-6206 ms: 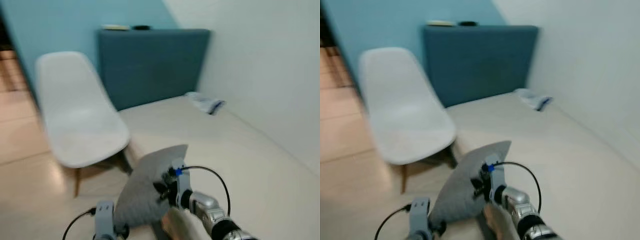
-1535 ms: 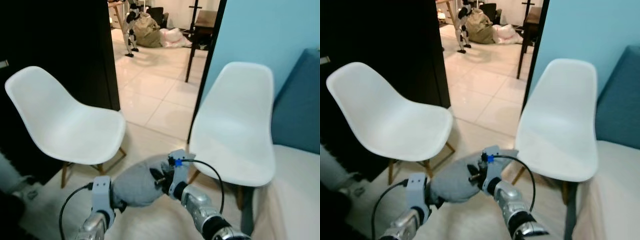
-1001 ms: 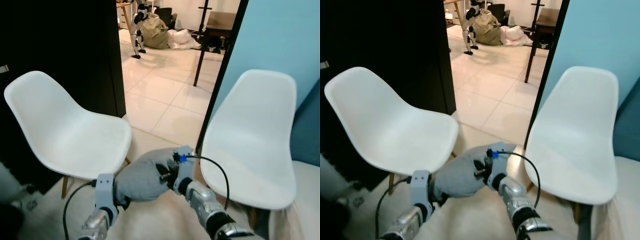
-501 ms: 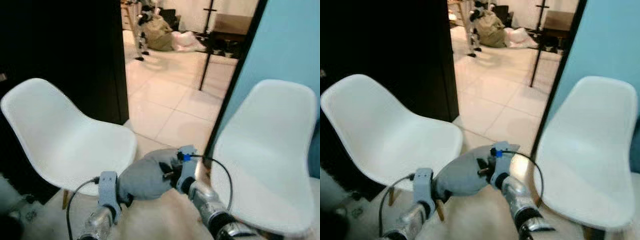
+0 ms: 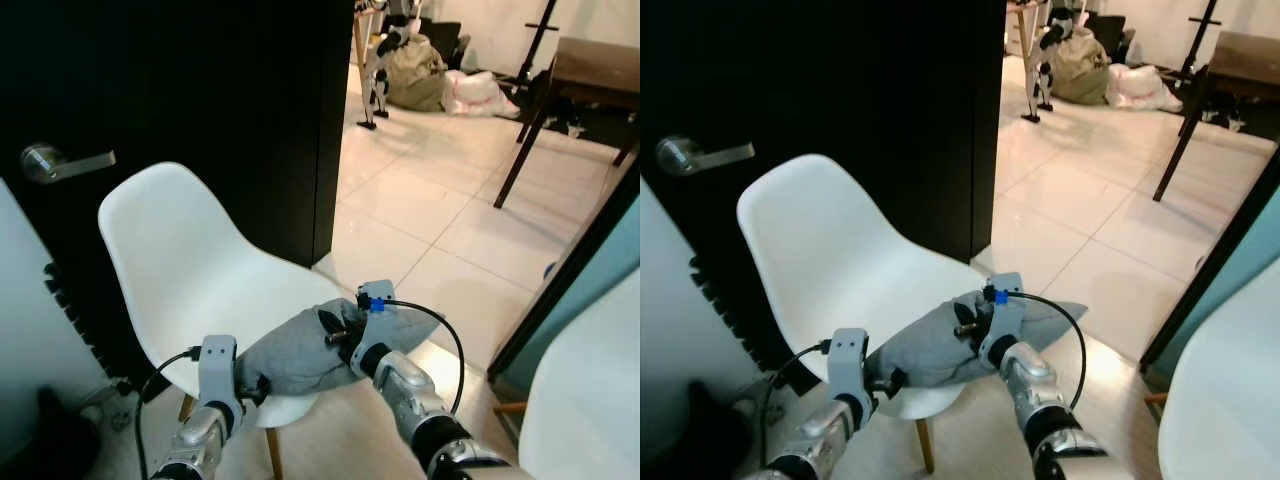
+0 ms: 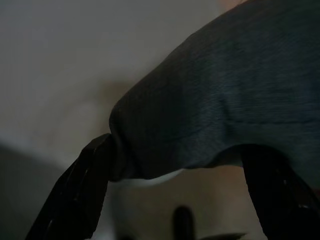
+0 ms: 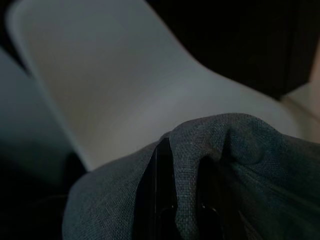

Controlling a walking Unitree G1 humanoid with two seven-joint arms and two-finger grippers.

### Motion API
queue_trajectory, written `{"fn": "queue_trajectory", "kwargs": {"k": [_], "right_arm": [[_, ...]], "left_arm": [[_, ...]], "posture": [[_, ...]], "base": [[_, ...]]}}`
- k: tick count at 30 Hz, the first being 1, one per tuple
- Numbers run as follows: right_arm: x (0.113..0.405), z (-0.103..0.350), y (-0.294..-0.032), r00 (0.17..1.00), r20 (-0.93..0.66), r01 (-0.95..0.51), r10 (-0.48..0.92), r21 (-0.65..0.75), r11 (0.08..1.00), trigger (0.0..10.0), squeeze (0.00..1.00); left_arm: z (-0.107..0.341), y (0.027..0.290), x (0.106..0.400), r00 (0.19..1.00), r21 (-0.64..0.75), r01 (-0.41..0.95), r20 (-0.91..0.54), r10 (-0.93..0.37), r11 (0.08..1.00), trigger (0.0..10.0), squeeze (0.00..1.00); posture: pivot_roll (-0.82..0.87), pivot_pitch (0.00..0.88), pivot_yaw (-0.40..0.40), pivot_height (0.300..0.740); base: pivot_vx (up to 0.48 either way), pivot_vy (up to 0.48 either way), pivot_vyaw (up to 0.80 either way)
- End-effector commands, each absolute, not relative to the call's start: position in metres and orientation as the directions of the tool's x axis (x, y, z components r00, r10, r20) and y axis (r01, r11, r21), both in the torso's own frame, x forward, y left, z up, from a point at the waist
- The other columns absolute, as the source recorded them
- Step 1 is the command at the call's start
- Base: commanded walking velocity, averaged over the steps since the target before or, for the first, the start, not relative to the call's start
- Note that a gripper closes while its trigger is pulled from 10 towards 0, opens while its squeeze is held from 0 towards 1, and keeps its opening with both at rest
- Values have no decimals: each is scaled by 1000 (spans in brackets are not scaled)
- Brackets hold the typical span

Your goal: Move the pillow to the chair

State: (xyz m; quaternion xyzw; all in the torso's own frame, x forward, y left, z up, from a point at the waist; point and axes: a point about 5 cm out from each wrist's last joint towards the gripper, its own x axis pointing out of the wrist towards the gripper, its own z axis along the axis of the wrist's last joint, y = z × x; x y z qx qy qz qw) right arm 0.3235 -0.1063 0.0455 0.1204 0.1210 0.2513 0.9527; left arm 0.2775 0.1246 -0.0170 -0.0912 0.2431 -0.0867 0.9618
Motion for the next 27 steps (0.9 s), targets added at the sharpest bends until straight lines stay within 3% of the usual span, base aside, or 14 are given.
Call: {"fn": "queue_trajectory", "kwargs": {"k": [1,8,14,21,27], "right_arm": [[328,57,-95,839,-113,-490,532,268,830,10000,0],[329,59,-92,838,-104,-501,536,243,830,10000,0],[339,79,-91,853,8,-504,522,275,819,10000,0],[324,51,-80,779,-200,-569,594,170,804,10000,0],[315,40,-74,742,-251,-603,622,156,782,10000,0]], "left_arm": [[-16,125,278,871,-217,128,-441,-215,968,10000,0],[-16,125,277,872,-219,132,-438,-218,967,10000,0],[-15,124,278,874,-215,128,-438,-213,968,10000,0],[-16,124,279,872,-205,116,-448,-198,972,10000,0],[-18,125,277,869,-197,120,-453,-199,973,10000,0]], "posture": [[-19,0,-38,740],[-16,0,-39,740],[-19,0,-36,740],[-11,0,-45,740],[-12,0,-44,740]], "base": [[401,0,0],[408,0,0],[401,0,0],[0,0,0],[0,0,0]]}}
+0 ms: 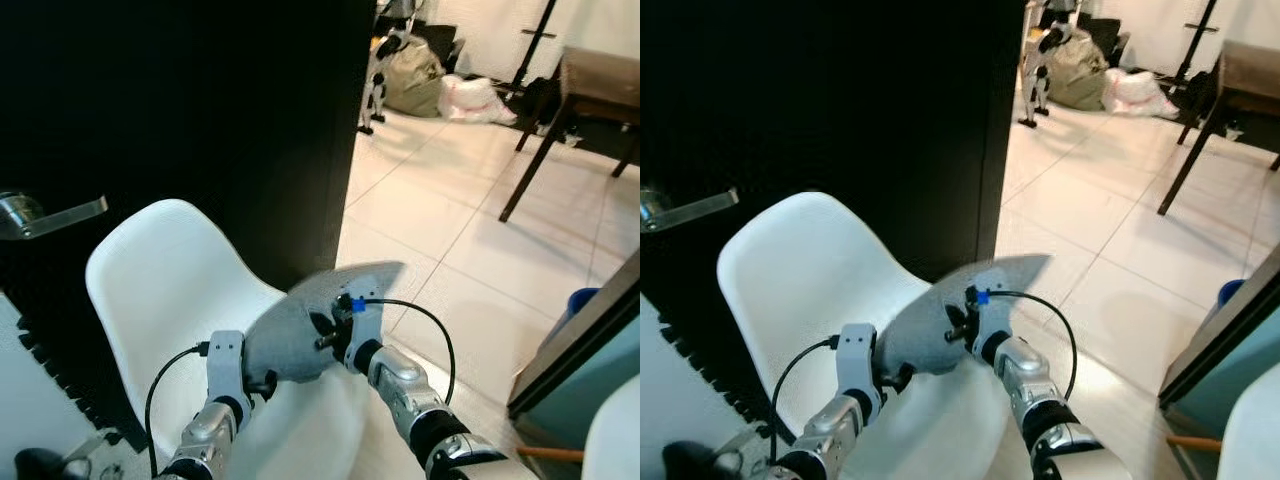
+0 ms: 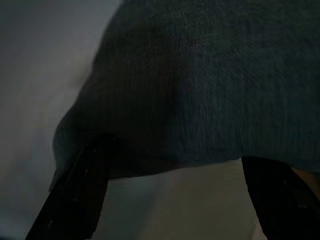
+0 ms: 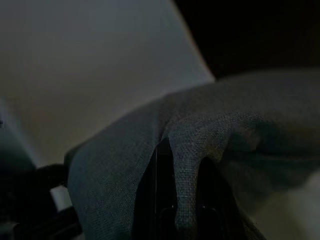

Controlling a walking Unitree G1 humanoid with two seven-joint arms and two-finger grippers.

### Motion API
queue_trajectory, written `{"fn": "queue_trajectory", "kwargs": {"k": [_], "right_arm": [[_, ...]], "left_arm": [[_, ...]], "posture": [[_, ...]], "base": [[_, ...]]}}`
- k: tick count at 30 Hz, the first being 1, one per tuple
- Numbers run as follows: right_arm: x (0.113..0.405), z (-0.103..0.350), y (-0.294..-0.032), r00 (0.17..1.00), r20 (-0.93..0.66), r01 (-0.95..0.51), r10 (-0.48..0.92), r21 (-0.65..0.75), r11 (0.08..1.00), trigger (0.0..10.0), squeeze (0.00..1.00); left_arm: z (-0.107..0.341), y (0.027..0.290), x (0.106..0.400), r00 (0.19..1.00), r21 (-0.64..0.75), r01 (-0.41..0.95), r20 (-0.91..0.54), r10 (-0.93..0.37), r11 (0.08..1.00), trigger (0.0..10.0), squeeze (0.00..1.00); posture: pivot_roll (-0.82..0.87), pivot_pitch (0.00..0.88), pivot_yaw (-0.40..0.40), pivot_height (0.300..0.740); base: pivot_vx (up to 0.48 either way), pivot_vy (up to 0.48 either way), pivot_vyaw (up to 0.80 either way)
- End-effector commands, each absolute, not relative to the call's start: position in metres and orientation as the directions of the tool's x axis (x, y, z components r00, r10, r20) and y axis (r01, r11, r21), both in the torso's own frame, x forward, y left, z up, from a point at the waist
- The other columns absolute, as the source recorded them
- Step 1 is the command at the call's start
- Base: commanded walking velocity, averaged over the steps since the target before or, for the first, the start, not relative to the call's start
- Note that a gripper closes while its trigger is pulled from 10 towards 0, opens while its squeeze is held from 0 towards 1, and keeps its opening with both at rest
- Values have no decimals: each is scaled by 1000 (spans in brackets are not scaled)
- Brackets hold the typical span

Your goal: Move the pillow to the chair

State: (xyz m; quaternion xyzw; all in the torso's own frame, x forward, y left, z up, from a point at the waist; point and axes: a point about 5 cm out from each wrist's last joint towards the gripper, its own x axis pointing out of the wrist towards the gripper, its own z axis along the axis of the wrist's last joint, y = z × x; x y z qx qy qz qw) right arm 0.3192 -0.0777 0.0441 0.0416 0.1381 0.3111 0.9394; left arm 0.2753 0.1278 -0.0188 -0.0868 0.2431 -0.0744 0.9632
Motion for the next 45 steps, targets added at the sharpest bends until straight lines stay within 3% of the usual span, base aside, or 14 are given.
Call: {"fn": "queue_trajectory", "kwargs": {"k": [1,12,29,38,45], "right_arm": [[315,40,-74,739,-252,-605,625,162,780,10000,0],[298,18,-67,633,-410,-676,657,121,727,10000,0],[290,8,-64,622,-449,-641,642,178,746,10000,0],[285,20,-27,568,-311,-695,762,315,646,10000,0],[295,34,-20,589,-256,-699,767,315,642,10000,0]], "left_arm": [[-18,125,276,868,-196,121,-454,-200,973,10000,0],[-19,121,275,861,-177,150,-461,-216,973,10000,0],[-20,121,274,858,-159,155,-467,-213,975,10000,0],[-20,124,274,861,-137,159,-466,-205,978,10000,0],[-16,130,278,877,-132,133,-446,-179,982,10000,0]], "posture": [[-13,0,-43,740],[-12,0,-41,740],[-8,0,-29,740],[23,0,-30,740],[52,0,-47,740]], "base": [[0,0,0],[0,-178,0],[0,0,0],[0,0,88],[0,0,767]]}}
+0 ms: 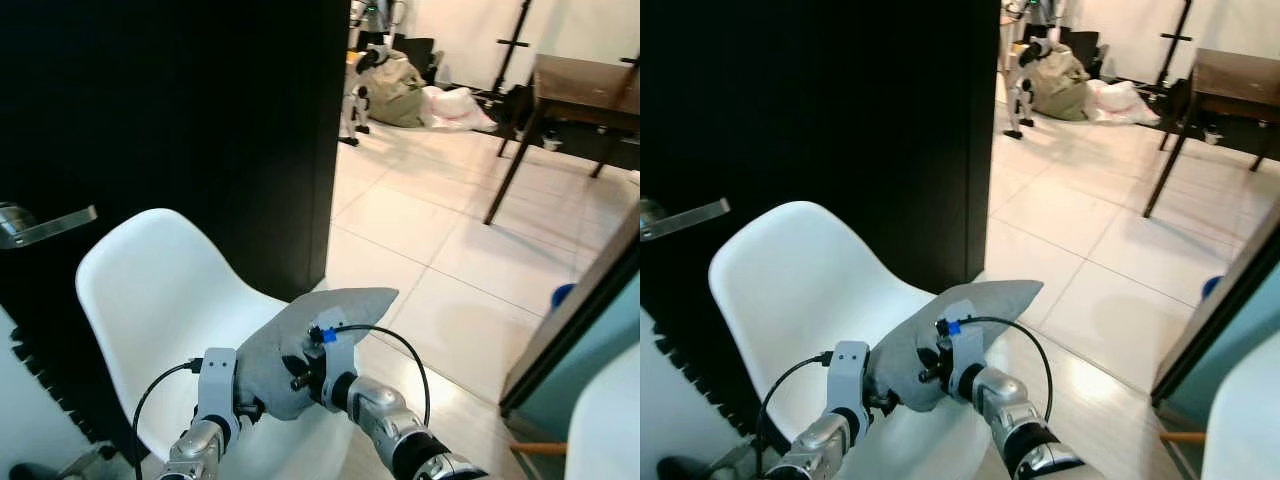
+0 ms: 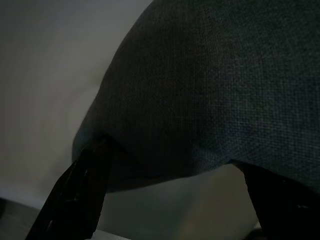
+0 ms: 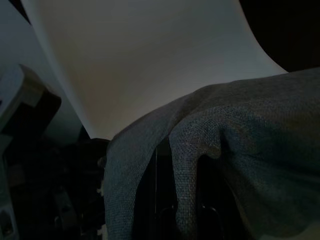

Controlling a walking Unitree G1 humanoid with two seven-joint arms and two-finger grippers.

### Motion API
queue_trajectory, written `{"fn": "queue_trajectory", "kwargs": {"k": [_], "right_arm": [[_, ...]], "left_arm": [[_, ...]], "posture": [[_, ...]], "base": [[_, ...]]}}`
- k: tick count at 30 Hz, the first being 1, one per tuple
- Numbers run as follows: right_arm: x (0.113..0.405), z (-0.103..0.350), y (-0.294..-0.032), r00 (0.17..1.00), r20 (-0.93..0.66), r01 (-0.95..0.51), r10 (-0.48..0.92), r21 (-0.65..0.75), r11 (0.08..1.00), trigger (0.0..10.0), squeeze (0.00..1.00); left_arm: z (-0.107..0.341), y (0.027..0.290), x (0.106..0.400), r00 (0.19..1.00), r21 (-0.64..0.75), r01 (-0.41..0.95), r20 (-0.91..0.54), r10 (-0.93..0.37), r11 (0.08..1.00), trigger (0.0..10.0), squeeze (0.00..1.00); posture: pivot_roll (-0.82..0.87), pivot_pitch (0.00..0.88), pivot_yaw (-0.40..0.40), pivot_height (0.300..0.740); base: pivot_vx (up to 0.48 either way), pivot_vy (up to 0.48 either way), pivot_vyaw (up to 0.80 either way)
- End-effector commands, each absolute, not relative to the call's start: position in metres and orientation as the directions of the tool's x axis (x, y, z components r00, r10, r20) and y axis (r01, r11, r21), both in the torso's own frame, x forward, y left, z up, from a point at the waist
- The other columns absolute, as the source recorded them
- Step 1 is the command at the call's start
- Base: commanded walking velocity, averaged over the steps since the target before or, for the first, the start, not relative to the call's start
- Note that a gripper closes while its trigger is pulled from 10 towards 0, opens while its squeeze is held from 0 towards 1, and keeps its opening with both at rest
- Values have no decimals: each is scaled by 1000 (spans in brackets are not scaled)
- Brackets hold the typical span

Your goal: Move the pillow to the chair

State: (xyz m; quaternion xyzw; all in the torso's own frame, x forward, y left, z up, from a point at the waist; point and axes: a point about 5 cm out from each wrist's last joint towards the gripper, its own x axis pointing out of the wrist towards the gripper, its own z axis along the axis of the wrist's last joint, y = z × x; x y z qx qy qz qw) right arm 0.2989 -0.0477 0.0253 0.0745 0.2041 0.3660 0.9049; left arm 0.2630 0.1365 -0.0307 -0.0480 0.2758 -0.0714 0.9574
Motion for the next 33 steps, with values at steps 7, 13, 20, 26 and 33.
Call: {"fn": "queue_trajectory", "kwargs": {"k": [7,13,20,26,33], "right_arm": [[302,32,-38,638,-282,-660,717,280,697,10000,0],[303,28,-51,682,-313,-615,661,244,750,10000,0],[307,23,-65,754,-364,-520,547,179,835,10000,0],[311,27,-70,770,-331,-504,545,209,838,10000,0],[313,30,-72,785,-324,-498,528,176,849,10000,0]], "left_arm": [[-18,128,275,875,-134,133,-449,-180,982,10000,0],[-20,124,273,870,-136,149,-453,-195,979,10000,0],[-19,121,273,864,-130,187,-450,-226,974,10000,0],[-19,119,273,859,-116,205,-455,-235,972,10000,0],[-18,118,275,865,-123,190,-449,-225,974,10000,0]], "posture": [[54,0,-55,740],[47,0,-48,740],[44,0,-45,740],[42,0,-42,740],[39,0,-36,740]], "base": [[0,0,765],[0,0,769],[0,-41,556],[0,-447,0],[0,-137,664]]}}
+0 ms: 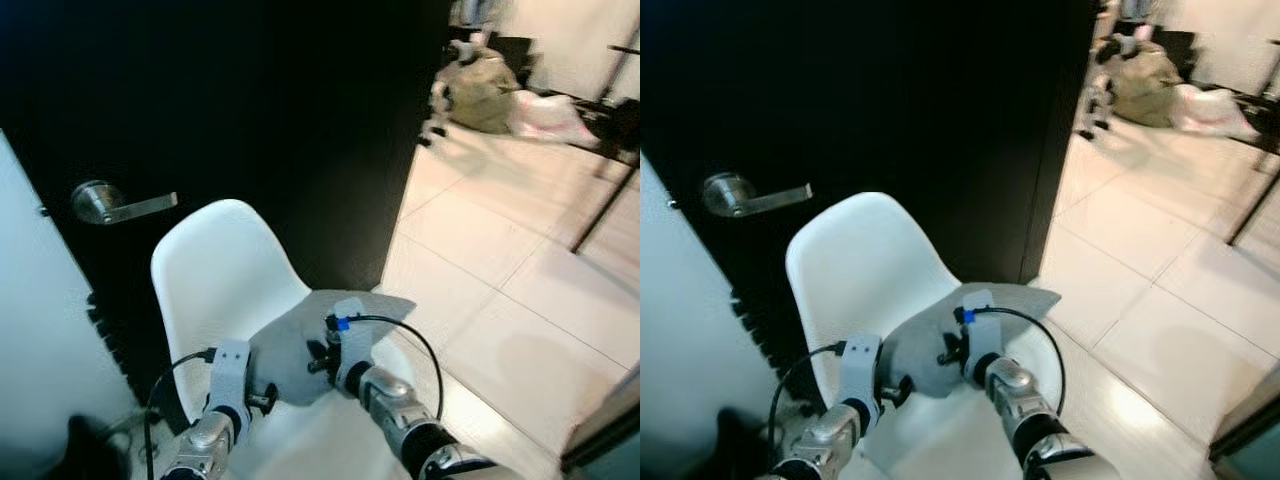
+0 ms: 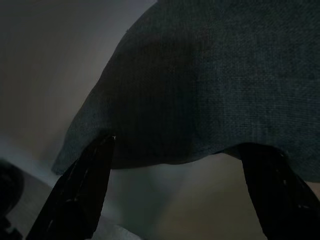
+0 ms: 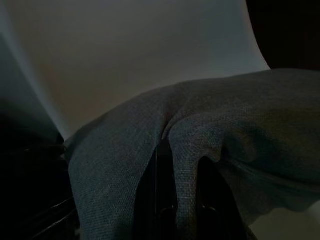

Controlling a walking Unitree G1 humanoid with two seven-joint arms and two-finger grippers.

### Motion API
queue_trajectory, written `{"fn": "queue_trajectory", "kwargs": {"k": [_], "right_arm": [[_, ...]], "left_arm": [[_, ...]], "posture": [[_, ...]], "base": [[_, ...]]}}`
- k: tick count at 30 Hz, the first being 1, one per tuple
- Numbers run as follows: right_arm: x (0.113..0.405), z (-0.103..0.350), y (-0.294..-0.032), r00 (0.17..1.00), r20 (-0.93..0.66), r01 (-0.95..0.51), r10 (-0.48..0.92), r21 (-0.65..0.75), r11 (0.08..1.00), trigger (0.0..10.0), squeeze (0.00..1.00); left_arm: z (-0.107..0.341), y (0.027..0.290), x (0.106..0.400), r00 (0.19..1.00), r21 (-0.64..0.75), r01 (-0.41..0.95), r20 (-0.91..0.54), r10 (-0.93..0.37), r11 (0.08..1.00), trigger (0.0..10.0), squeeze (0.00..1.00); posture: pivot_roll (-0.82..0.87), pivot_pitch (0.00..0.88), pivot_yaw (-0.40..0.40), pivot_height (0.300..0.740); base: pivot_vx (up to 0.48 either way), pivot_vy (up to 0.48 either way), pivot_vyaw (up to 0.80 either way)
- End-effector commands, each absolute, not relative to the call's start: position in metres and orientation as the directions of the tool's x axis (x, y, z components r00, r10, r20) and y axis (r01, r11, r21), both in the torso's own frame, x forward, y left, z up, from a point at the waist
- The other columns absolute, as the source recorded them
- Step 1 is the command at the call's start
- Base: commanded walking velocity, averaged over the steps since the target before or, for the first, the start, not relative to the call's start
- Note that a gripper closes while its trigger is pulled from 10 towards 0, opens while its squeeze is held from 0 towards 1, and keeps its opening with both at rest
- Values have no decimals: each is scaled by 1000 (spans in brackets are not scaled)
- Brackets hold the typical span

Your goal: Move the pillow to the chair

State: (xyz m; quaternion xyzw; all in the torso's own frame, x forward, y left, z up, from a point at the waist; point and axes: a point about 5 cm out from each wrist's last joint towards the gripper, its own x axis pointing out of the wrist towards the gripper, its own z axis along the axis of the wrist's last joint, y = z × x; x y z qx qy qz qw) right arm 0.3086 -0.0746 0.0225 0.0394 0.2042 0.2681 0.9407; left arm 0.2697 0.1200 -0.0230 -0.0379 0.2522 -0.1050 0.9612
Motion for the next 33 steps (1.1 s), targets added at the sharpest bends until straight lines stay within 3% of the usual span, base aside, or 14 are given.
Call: {"fn": "queue_trajectory", "kwargs": {"k": [1,14,18,33], "right_arm": [[313,30,-72,788,-322,-495,526,178,851,10000,0],[315,28,-73,807,-367,-443,463,141,885,10000,0],[307,13,-74,772,-490,-439,404,48,897,10000,0],[278,-18,-74,631,-653,-409,418,178,895,10000,0]], "left_arm": [[-17,118,275,865,-124,191,-449,-226,974,10000,0],[-15,117,278,866,-117,199,-444,-231,973,10000,0],[-15,116,277,865,-120,212,-439,-244,970,10000,0],[-24,123,266,837,-6,305,-474,-272,952,10000,0]], "posture": [[39,0,-34,740],[38,0,-30,740],[42,0,-34,735],[63,0,-44,679]], "base": [[0,0,775],[0,0,119],[0,0,0],[0,0,0]]}}
